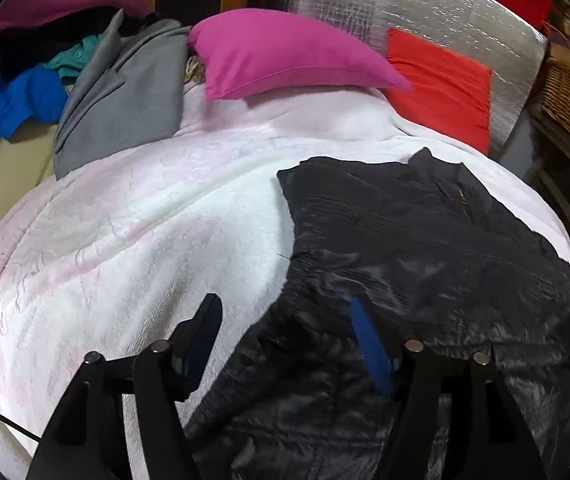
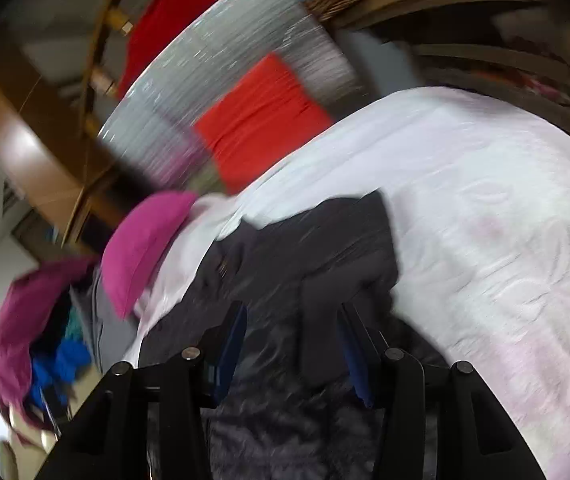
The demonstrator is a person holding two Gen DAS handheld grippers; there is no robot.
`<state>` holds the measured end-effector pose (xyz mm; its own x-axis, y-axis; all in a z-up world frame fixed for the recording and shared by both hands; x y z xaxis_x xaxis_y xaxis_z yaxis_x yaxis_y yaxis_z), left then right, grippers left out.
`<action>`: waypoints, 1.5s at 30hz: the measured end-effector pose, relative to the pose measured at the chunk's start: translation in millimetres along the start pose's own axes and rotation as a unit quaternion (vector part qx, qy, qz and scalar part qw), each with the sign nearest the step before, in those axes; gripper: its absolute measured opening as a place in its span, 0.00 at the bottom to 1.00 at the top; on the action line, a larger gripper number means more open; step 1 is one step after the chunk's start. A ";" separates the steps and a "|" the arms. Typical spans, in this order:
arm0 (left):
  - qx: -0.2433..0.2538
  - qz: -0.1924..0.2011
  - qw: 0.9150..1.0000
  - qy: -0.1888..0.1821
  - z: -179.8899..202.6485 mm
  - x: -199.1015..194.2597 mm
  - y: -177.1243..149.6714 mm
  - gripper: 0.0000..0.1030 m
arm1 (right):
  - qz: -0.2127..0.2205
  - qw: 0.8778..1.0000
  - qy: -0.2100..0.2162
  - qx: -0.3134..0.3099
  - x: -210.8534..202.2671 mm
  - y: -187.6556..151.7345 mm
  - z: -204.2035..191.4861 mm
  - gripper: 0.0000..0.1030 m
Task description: Fold large clothes
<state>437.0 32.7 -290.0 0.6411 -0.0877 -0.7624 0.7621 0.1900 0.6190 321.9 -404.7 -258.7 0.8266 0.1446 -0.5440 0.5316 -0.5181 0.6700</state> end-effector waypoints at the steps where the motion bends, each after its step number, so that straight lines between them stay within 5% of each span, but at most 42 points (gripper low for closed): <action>1: 0.003 -0.001 1.000 0.002 2.6 1.3 -1.8 0.66 | -0.010 1.000 0.007 -0.006 3.8 -4.2 -5.8 0.49; 7: 0.018 -0.052 0.998 0.036 1.0 32.9 -19.8 0.67 | -0.063 0.997 -0.042 0.003 35.3 -28.2 5.5 0.48; 10: 0.006 -0.066 0.997 0.032 -1.3 40.2 -23.4 0.70 | -0.092 0.993 -0.061 0.033 51.8 -36.4 26.2 0.41; 16: 0.024 -0.019 0.999 0.031 7.5 15.1 -12.2 0.70 | -0.048 0.998 -0.025 0.020 37.3 -19.4 1.4 0.41; 19: 0.038 0.006 0.999 0.033 12.6 2.7 -7.5 0.70 | -0.010 0.999 -0.046 0.002 31.7 -7.2 -4.0 0.41; 25: 0.059 0.041 0.996 0.045 14.2 -9.2 1.7 0.70 | -0.085 0.993 -0.085 0.022 77.9 -18.7 30.3 0.41; 30: 0.053 0.047 0.996 0.046 10.7 -12.7 6.0 0.70 | -0.075 0.993 -0.088 0.015 69.5 -14.1 23.9 0.41; 35: 0.055 0.050 0.996 0.047 12.0 -12.6 5.6 0.70 | -0.016 0.995 -0.098 -0.001 48.4 2.2 16.1 0.41; 40: 0.057 0.050 0.996 0.053 12.5 -12.0 3.4 0.70 | -0.068 0.992 -0.102 0.034 72.9 -11.3 41.2 0.41; 45: 0.057 0.049 0.996 0.056 12.9 -9.7 4.6 0.70 | -0.047 0.994 -0.095 0.028 60.7 -5.0 35.3 0.41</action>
<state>435.4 21.8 -277.3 0.7037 0.0357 -0.7096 0.7058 0.0795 0.7039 362.9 -423.1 -312.9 0.7205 0.0358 -0.6926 0.5902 -0.5559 0.5853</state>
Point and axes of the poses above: each gripper's, at about its wrist camera, not at the fingertips, and x roughly the way its jaws point, z to its right, y to its top, the point moved 8 cm from there along x, roughly the way its jaws point, and after that the axes turned 8 degrees about -x, right-handed, at the moved point
